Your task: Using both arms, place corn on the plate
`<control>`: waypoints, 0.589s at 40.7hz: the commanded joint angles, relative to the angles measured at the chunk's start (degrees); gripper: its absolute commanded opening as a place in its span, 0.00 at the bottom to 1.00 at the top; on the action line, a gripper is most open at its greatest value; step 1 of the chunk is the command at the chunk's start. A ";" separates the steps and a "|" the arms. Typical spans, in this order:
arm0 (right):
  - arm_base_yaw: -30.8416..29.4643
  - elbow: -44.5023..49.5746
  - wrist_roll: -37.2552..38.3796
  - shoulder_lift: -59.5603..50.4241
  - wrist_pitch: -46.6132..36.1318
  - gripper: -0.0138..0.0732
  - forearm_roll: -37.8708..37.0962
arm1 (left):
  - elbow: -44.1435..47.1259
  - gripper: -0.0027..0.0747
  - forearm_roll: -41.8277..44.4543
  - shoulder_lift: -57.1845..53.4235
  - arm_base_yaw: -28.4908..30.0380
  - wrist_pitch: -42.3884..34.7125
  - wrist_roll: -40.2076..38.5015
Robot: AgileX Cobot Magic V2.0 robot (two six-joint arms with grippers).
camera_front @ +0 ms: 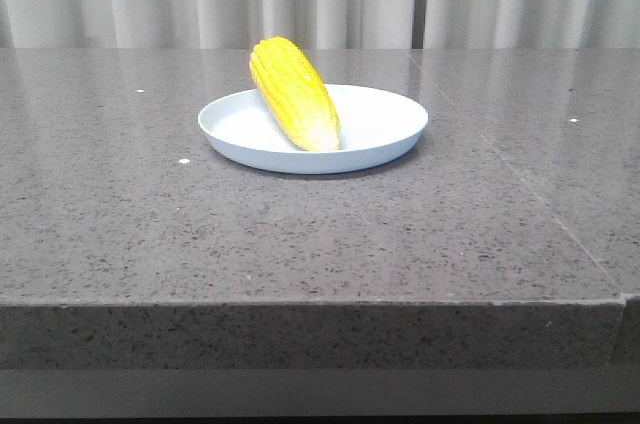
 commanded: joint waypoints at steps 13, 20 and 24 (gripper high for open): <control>-14.73 23.59 -0.13 -11.65 -37.60 0.08 3.34 | 1.21 0.01 -0.35 -0.95 -0.43 -5.01 -0.51; -17.72 30.99 -0.13 -14.98 -44.15 0.08 3.82 | 1.21 0.01 -0.35 -0.95 -0.43 -5.01 -0.51; -18.60 34.77 -0.13 -17.64 -47.90 0.08 3.82 | 1.21 0.01 -0.35 -0.95 -0.43 -5.01 -0.51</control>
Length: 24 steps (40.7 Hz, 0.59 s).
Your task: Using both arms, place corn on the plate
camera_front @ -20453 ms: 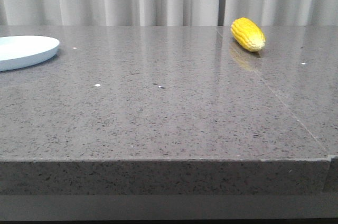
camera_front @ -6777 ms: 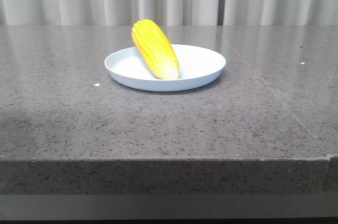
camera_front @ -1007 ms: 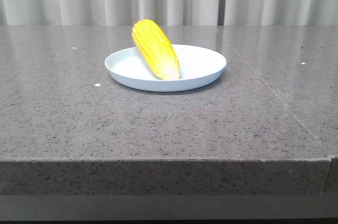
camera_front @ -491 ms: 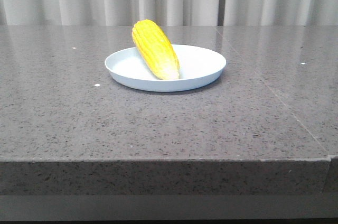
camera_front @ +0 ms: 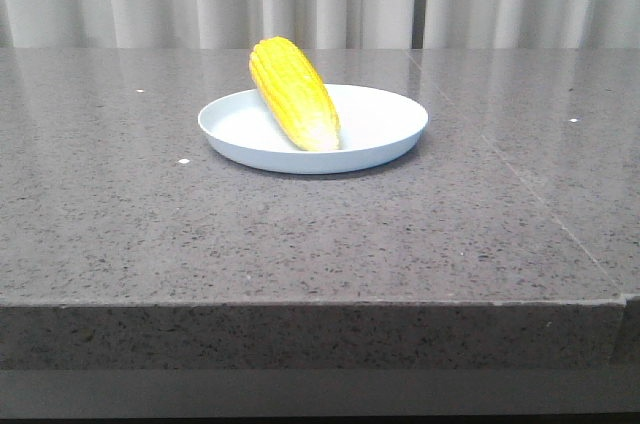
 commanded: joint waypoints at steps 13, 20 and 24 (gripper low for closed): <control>0.61 2.30 -0.13 -1.91 -9.23 0.08 0.21 | 1.21 0.01 -0.35 -0.95 -0.43 -5.01 -0.51; 1.06 2.30 -0.08 -1.91 -8.64 0.08 0.21 | 1.21 0.01 -0.35 -0.95 -0.43 -5.01 -0.51; 1.06 2.30 1.05 -1.86 -7.46 0.08 0.48 | 1.21 0.01 -0.35 -0.95 -0.43 -5.01 -0.51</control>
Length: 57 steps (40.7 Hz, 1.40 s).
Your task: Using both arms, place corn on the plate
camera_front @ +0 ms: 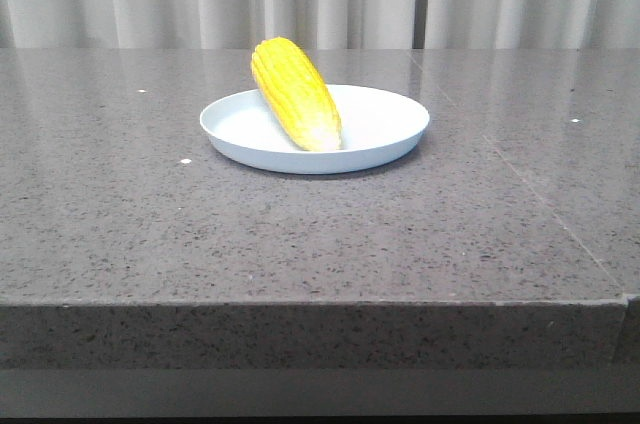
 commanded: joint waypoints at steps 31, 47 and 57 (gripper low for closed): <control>0.25 -1.22 2.72 -1.04 1.10 0.08 -0.81 | 1.21 0.01 -0.35 -0.95 -0.43 -4.91 -0.51; 0.25 -1.22 2.72 -1.04 0.40 0.08 -2.32 | 1.21 0.01 -0.35 -0.95 -0.43 -4.91 -0.51; 0.25 -1.22 2.72 -1.04 0.40 0.08 -2.32 | 1.21 0.01 -0.35 -0.95 -0.43 -4.91 -0.51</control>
